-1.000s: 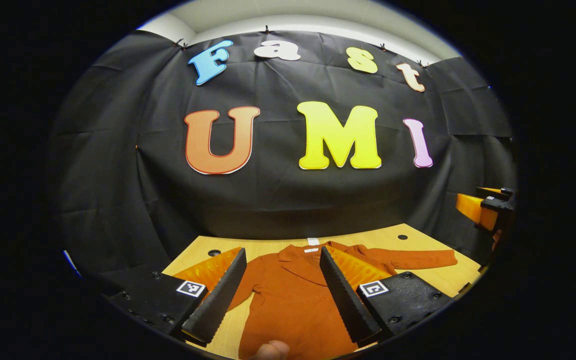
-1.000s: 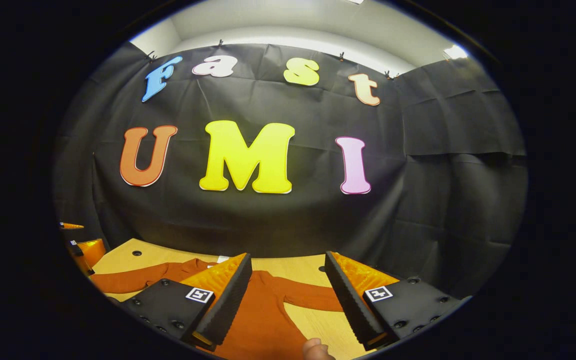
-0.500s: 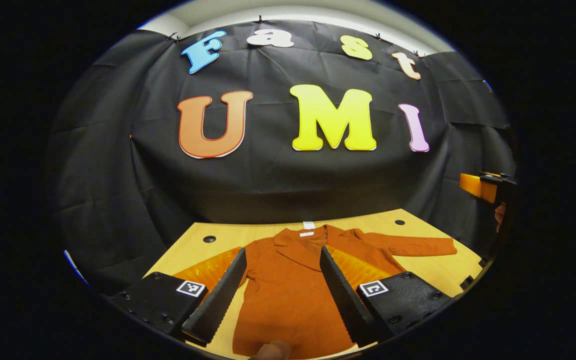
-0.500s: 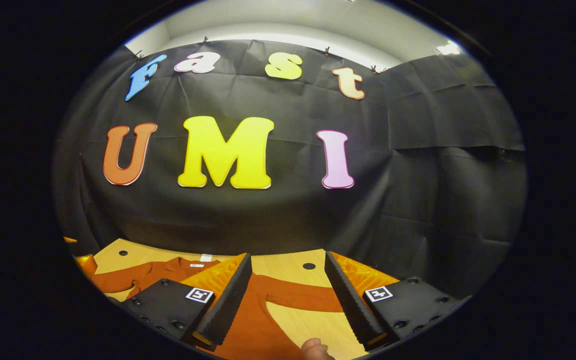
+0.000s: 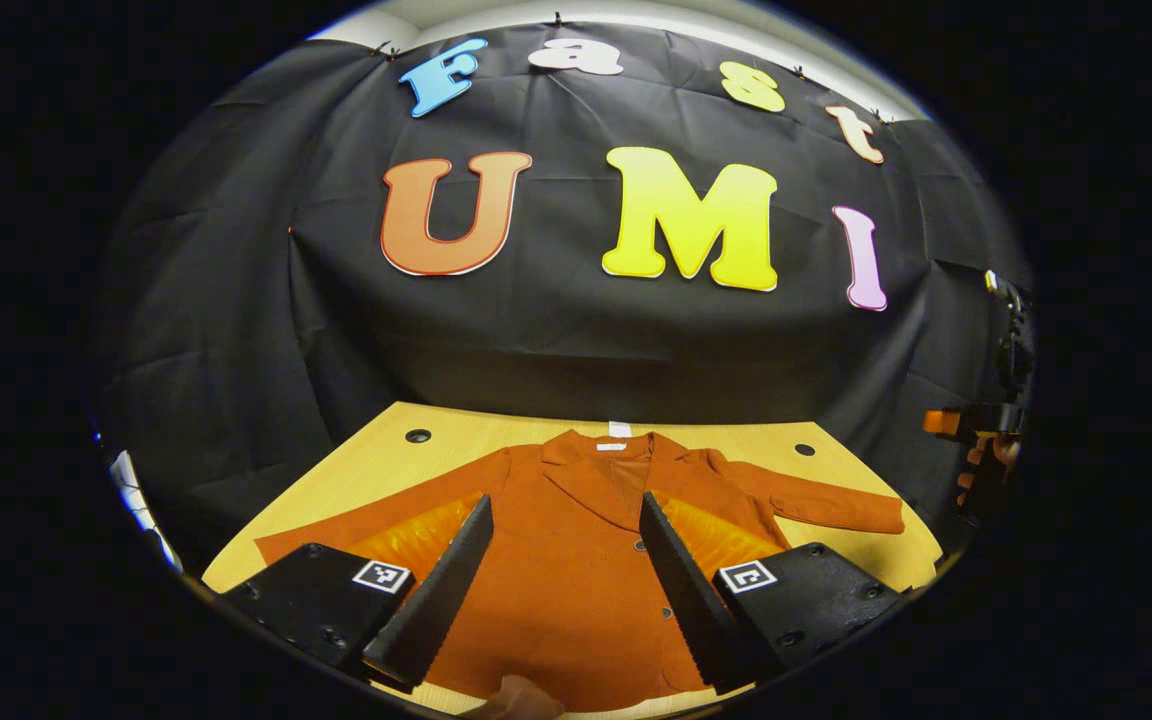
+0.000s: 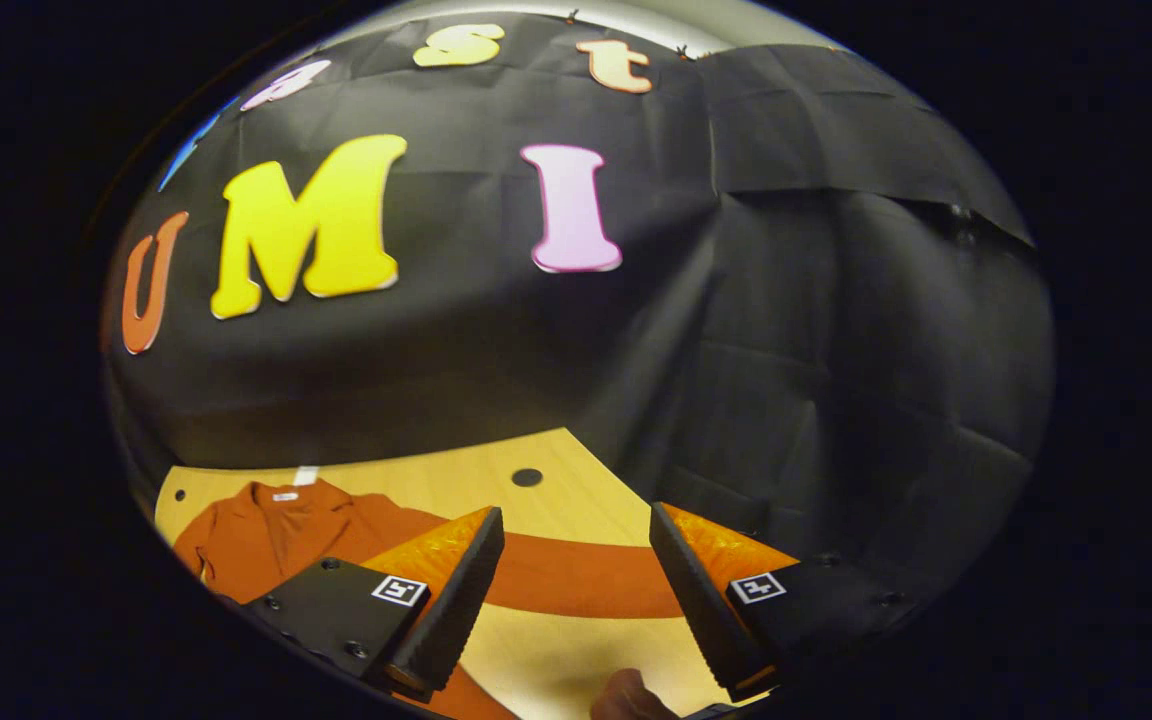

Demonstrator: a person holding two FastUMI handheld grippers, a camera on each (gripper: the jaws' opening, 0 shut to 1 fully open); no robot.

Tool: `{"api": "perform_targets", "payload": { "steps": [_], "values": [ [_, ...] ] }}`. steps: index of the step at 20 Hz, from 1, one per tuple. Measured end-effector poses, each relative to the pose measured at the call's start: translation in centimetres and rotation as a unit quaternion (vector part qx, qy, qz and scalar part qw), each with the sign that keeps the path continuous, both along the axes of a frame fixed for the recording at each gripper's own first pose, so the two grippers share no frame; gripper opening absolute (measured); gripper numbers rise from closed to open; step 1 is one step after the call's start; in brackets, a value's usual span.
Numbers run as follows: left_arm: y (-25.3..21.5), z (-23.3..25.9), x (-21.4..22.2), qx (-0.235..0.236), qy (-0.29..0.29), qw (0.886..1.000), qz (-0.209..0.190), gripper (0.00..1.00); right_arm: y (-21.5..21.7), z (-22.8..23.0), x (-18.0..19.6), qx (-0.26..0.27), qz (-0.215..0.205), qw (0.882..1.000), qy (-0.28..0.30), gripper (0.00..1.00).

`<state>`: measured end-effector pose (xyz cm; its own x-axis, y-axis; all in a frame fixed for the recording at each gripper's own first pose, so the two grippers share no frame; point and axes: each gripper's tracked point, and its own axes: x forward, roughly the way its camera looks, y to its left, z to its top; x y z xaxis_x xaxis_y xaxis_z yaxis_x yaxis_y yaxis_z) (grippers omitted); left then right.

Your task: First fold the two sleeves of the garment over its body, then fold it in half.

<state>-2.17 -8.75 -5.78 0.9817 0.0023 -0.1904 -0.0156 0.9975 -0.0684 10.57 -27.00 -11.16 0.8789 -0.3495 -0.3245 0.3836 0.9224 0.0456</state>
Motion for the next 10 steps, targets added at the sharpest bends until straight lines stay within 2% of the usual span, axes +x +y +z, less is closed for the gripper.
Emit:
{"api": "perform_targets", "payload": {
  "steps": [2,4,8,10],
  "values": [
    [-0.7,-1.4,-0.4,0.014,0.023,1.000,0.010,0.96,-3.5,-3.6,1.5,-0.005,-0.013,0.999,0.047,0.94],
    [-1.5,-2.3,-0.8,0.036,0.041,0.998,0.018,0.96,-5.7,-7.6,2.8,0.005,-0.007,0.995,0.098,0.94],
    [-3.4,-3.3,-1.7,0.042,0.063,0.997,0.030,0.96,-7.6,-13.1,4.4,0.029,0.002,0.986,0.167,0.94],
    [-3.3,-4.3,-2.4,0.039,0.085,0.994,0.053,0.97,-8.5,-15.5,5.0,0.044,0.001,0.979,0.197,0.93]
  ]
}}
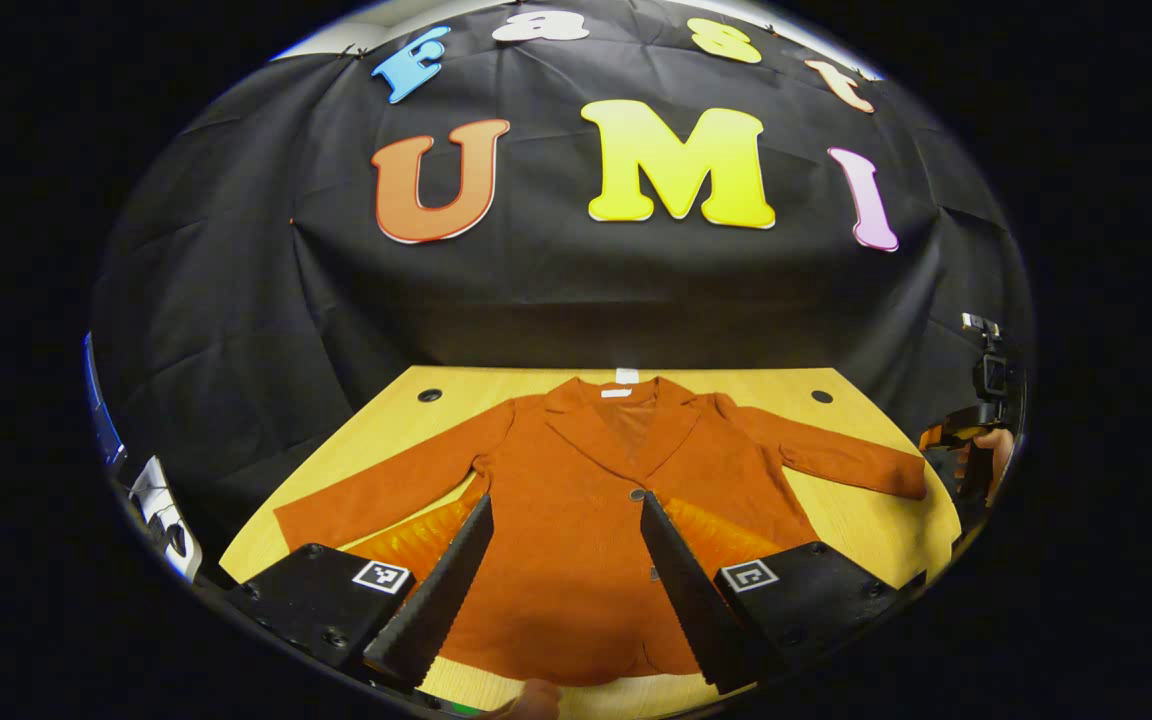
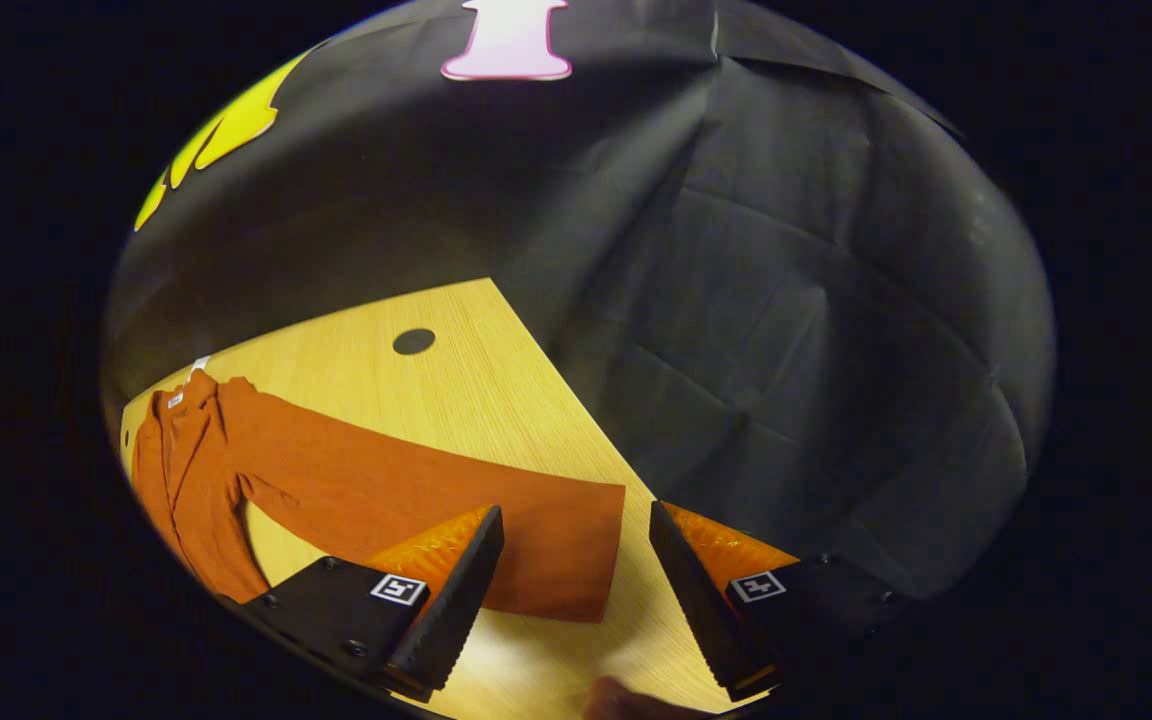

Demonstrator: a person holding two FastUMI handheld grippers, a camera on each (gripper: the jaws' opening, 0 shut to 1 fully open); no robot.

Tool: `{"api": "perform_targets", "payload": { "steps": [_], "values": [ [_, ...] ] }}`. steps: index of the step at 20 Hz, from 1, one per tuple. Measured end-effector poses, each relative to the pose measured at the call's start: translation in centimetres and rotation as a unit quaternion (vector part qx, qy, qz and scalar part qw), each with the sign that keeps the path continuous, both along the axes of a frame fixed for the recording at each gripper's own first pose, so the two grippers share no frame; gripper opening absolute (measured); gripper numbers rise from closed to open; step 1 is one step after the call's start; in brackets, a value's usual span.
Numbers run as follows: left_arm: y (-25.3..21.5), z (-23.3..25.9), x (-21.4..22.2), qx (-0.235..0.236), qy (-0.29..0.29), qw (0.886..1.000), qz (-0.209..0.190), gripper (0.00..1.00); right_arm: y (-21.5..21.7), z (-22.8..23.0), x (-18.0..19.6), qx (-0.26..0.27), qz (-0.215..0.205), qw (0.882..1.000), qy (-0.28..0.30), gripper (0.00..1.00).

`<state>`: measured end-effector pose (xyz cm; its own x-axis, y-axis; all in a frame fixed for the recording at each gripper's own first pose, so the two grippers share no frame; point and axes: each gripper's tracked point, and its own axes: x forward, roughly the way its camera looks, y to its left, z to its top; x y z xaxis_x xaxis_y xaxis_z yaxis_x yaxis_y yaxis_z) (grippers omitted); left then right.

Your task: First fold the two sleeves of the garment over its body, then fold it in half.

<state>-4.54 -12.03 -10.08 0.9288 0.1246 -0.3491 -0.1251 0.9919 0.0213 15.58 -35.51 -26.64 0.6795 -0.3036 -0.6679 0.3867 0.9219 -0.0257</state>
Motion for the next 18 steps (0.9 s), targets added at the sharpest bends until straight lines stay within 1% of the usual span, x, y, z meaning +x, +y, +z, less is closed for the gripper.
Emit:
{"api": "perform_targets", "payload": {
  "steps": [2,3,5,6,7,9,11,13,15,16,18],
  "values": [
    [-0.1,-1.0,-0.6,-0.002,0.021,1.000,0.016,0.98,0.1,-1.8,0.5,0.039,0.001,0.999,0.020,0.94],
    [-0.1,-1.5,-0.9,0.002,0.031,0.999,0.026,0.97,-0.2,-2.2,0.6,0.056,-0.005,0.998,0.025,0.94],
    [-0.2,-2.0,-1.4,0.002,0.041,0.998,0.038,0.98,-0.7,-3.3,0.1,0.069,-0.023,0.996,0.055,0.94],
    [-0.3,-2.0,-1.5,0.002,0.043,0.998,0.042,0.98,-0.4,-4.0,0.2,0.085,-0.029,0.993,0.070,0.92],
    [-0.4,-2.2,-1.7,0.002,0.045,0.998,0.044,0.98,-0.2,-4.2,0.8,0.111,-0.031,0.991,0.073,0.94],
    [-0.6,-2.3,-1.8,0.005,0.047,0.998,0.050,0.98,-1.0,-5.1,0.5,0.140,-0.037,0.983,0.112,0.94],
    [-0.6,-2.3,-2.1,0.005,0.046,0.997,0.057,0.98,-0.4,-6.0,1.0,0.177,-0.021,0.972,0.151,0.94],
    [-0.3,-2.6,-2.5,0.010,0.048,0.996,0.072,0.98,-0.5,-5.6,1.1,0.199,-0.006,0.963,0.181,0.92],
    [-0.4,-3.5,-3.0,0.002,0.056,0.995,0.080,0.98,-0.4,-5.7,0.8,0.209,-0.004,0.955,0.210,0.89],
    [-0.5,-3.9,-3.3,-0.002,0.062,0.995,0.083,0.98,-0.1,-5.7,0.7,0.213,-0.003,0.951,0.226,0.85],
    [0.1,-4.2,-3.6,-0.001,0.066,0.993,0.096,0.98,-1.0,-6.4,0.5,0.202,-0.021,0.948,0.244,0.72]
  ]
}}
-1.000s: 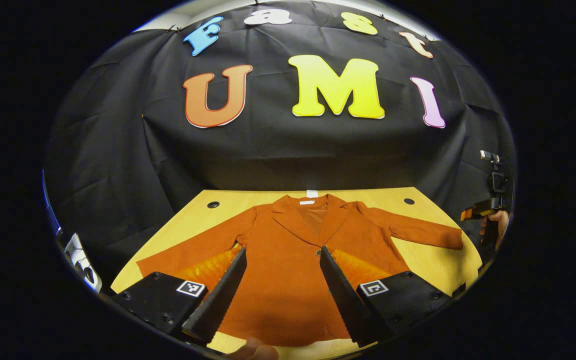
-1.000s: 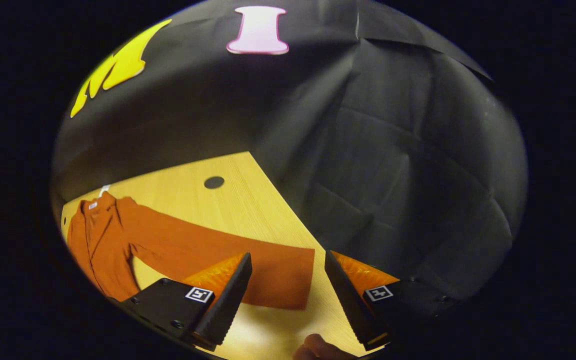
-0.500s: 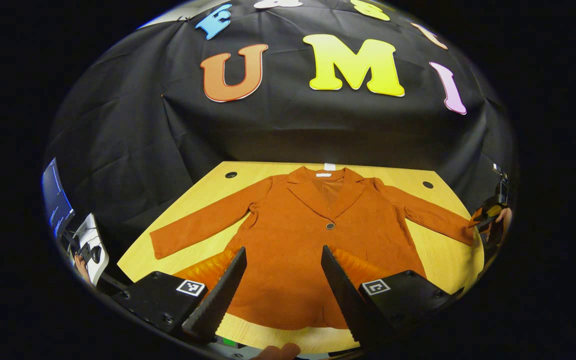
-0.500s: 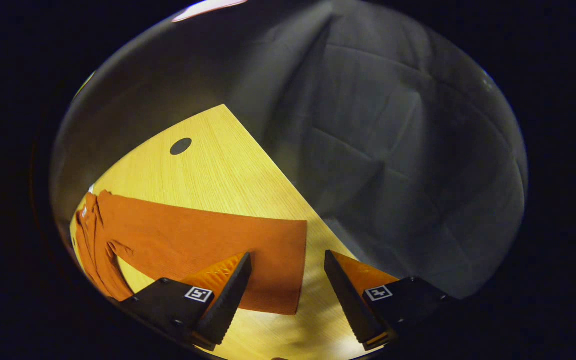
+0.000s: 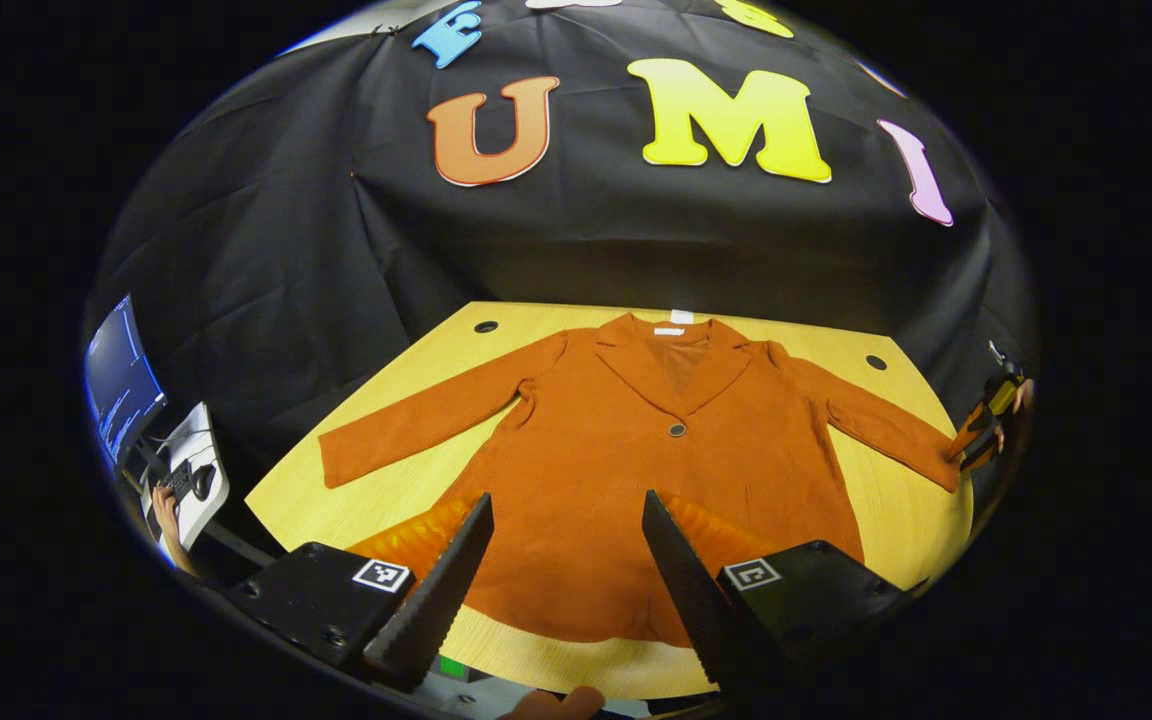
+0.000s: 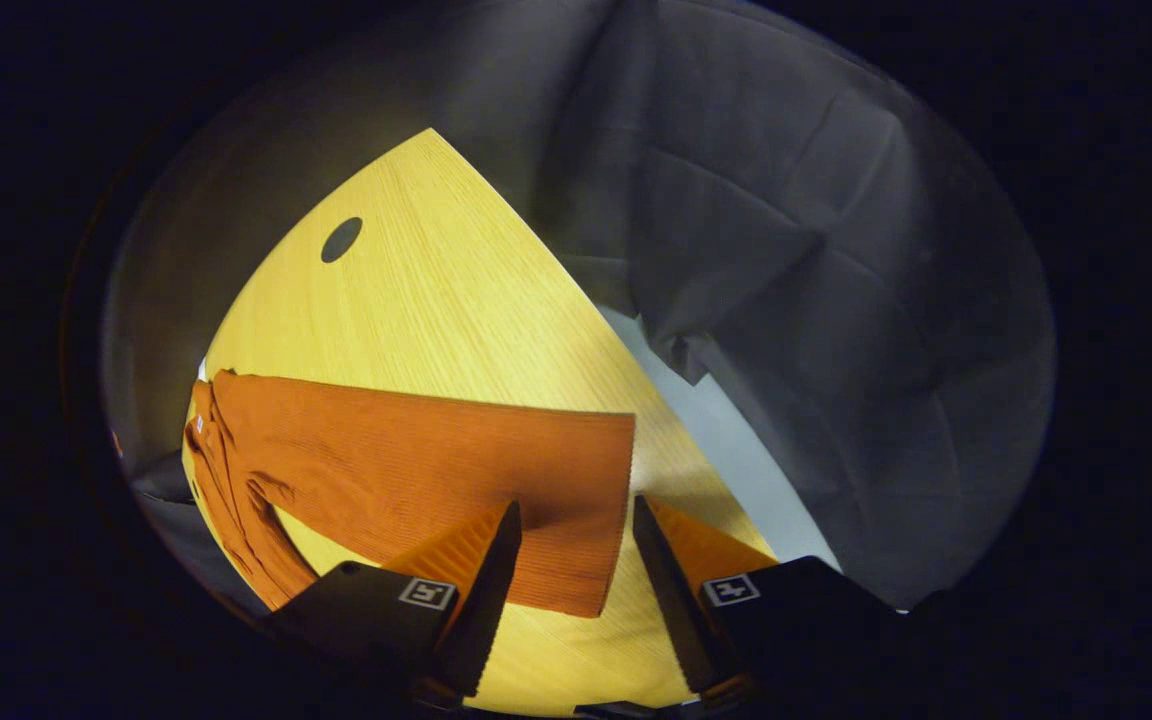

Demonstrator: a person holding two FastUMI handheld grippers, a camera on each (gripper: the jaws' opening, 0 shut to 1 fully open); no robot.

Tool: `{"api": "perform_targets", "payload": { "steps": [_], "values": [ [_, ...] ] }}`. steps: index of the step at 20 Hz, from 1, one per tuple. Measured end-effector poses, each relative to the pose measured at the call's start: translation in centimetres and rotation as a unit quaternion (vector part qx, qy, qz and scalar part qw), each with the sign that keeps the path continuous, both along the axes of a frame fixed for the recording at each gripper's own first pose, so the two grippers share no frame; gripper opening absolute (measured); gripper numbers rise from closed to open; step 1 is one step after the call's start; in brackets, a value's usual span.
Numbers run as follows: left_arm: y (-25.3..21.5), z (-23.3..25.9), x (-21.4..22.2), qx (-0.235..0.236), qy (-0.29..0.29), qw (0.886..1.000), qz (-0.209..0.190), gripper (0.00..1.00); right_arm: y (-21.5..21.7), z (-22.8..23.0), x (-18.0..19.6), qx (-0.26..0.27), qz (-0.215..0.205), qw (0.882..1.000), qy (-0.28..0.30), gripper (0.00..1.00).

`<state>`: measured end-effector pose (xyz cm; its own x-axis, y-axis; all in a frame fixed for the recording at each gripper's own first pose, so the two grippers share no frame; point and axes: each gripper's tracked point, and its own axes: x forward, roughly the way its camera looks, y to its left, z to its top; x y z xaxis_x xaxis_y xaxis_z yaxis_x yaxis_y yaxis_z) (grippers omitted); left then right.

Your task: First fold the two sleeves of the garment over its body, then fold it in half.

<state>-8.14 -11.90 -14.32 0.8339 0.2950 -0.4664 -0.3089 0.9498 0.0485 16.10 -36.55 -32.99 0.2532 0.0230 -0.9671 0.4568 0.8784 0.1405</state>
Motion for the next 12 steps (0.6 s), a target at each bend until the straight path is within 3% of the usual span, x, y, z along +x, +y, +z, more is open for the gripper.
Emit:
{"api": "perform_targets", "payload": {
  "steps": [2,3,4,7,8,9,10,11,12],
  "values": [
    [0.8,-0.1,-0.2,0.002,-0.004,1.000,0.008,0.98,0.3,0.0,0.1,0.008,-0.014,1.000,0.012,0.51],
    [1.2,-0.4,-0.5,0.003,0.000,1.000,0.013,0.98,1.1,0.0,0.0,0.023,-0.011,1.000,0.019,0.34],
    [1.8,-0.5,-0.7,0.001,0.003,1.000,0.019,0.97,1.8,0.2,-0.1,0.035,-0.008,0.999,0.025,0.43],
    [2.9,-0.8,-0.3,-0.016,0.003,0.999,0.029,0.98,2.1,0.1,0.1,0.035,-0.009,0.999,0.041,0.42],
    [3.3,-0.9,0.2,-0.018,0.002,0.999,0.029,0.98,2.2,0.1,0.1,0.037,-0.017,0.998,0.044,0.34],
    [3.7,-1.1,0.5,-0.019,0.002,0.999,0.027,0.98,2.5,0.2,0.2,0.044,-0.028,0.998,0.044,0.35],
    [3.9,-1.2,0.8,-0.018,0.004,1.000,0.022,0.98,3.6,0.3,0.3,0.075,-0.040,0.996,0.041,0.43],
    [4.3,-1.2,1.0,-0.012,0.005,1.000,0.016,0.98,4.4,0.0,-0.3,0.077,-0.040,0.995,0.054,0.42],
    [4.8,-1.1,1.3,-0.006,0.005,1.000,0.009,0.98,3.6,0.3,0.0,0.075,-0.047,0.995,0.051,0.35]
  ]
}}
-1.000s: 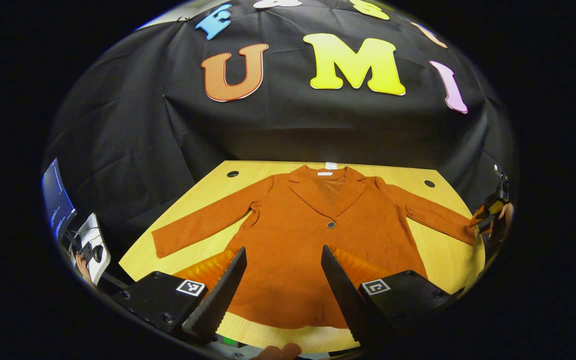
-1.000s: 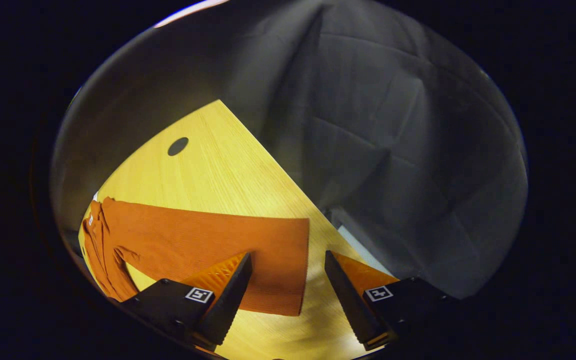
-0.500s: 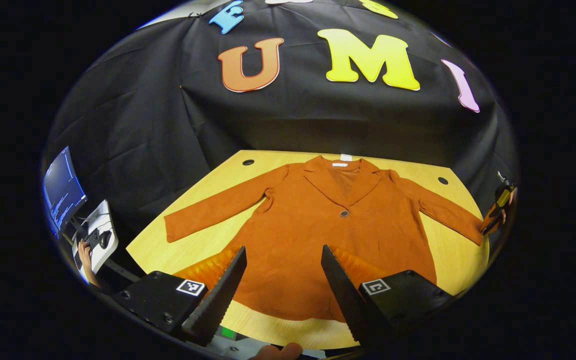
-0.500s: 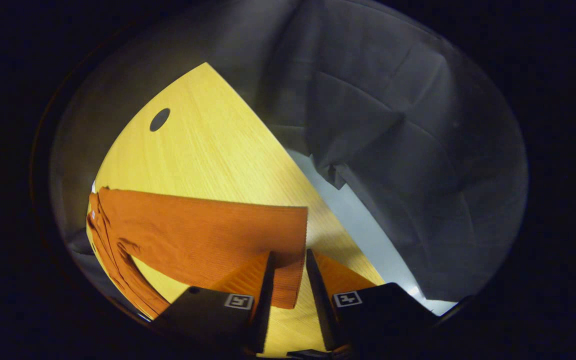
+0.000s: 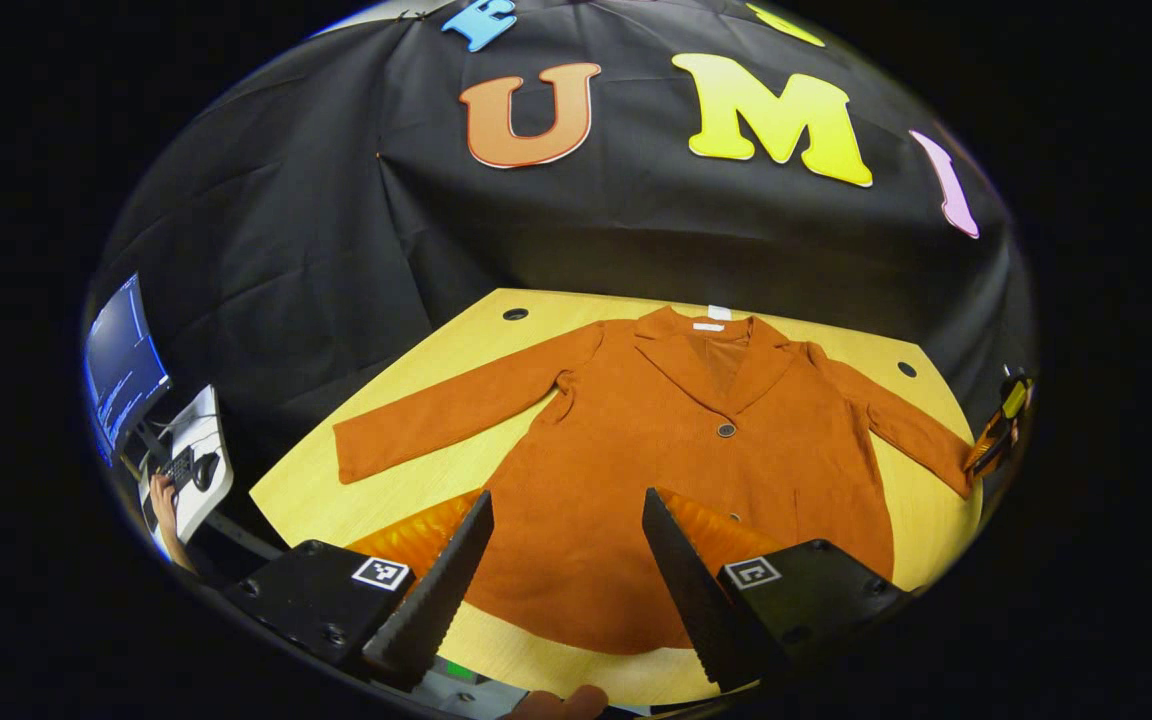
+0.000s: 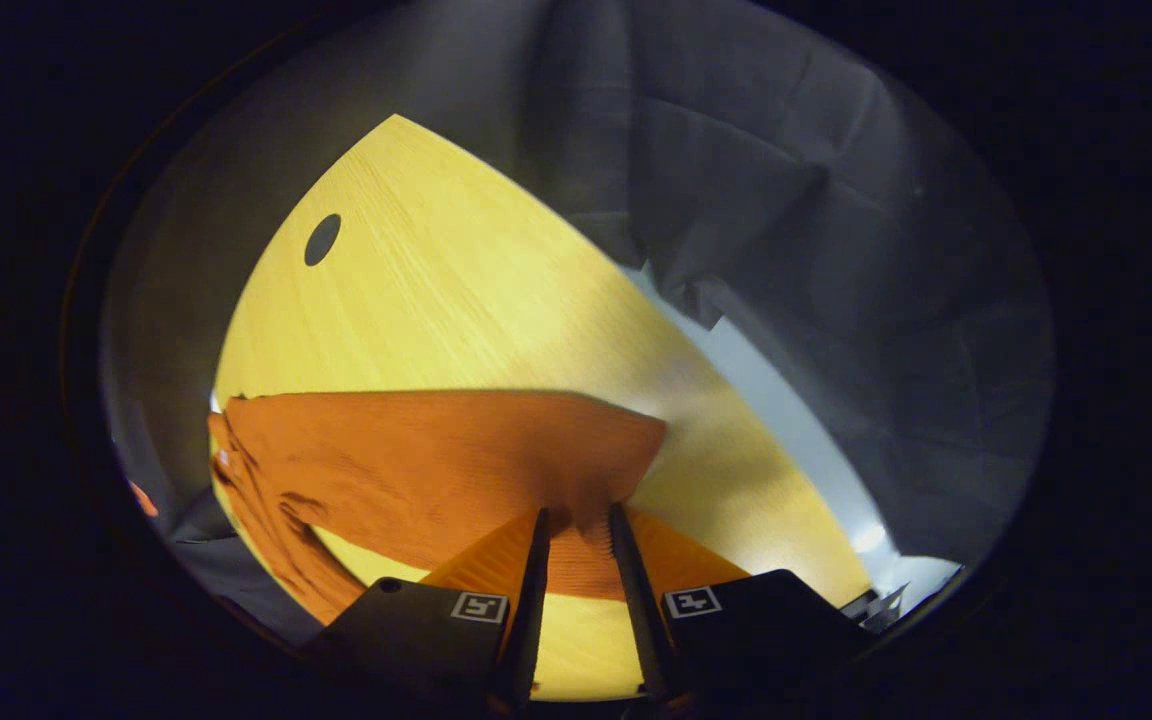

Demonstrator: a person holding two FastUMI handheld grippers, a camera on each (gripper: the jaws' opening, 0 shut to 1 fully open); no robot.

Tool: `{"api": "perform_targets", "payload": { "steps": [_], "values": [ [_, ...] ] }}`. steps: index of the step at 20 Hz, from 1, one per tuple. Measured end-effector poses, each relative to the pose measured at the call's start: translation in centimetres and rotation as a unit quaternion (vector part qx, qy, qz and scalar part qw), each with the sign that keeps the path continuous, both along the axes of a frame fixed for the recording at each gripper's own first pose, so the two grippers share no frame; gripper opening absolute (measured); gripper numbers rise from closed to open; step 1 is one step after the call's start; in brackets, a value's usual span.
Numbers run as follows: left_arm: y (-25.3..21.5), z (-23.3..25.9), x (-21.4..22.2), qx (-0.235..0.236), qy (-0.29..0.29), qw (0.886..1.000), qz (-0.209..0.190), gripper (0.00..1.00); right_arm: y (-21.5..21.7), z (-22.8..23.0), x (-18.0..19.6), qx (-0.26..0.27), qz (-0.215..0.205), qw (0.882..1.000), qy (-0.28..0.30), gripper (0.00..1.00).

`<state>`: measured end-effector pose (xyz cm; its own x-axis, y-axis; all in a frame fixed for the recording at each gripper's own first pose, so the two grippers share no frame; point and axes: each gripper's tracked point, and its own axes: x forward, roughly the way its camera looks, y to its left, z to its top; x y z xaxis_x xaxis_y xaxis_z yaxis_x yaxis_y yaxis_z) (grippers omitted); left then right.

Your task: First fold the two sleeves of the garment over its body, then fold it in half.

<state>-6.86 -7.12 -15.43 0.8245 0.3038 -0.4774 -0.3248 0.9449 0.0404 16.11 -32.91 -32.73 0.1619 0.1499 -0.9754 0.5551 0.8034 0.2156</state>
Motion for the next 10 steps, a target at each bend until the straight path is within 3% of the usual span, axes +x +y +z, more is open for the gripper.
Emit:
{"api": "perform_targets", "payload": {
  "steps": [1,4,5,10],
  "values": [
    [0.5,-0.1,0.2,0.001,-0.001,1.000,-0.006,0.98,0.3,-0.8,-0.1,-0.003,0.012,1.000,0.004,0.11],
    [1.9,-0.3,0.7,-0.001,-0.001,1.000,-0.016,0.98,-0.4,0.2,-0.1,-0.033,0.049,0.998,0.008,0.15],
    [2.5,-0.5,0.6,-0.002,0.000,1.000,-0.016,0.98,-0.3,-0.3,0.1,-0.040,0.052,0.998,0.008,0.05],
    [4.8,-1.3,0.4,0.002,0.007,1.000,-0.013,0.98,-0.9,1.4,0.4,-0.076,0.063,0.995,-0.007,0.01]
  ]
}}
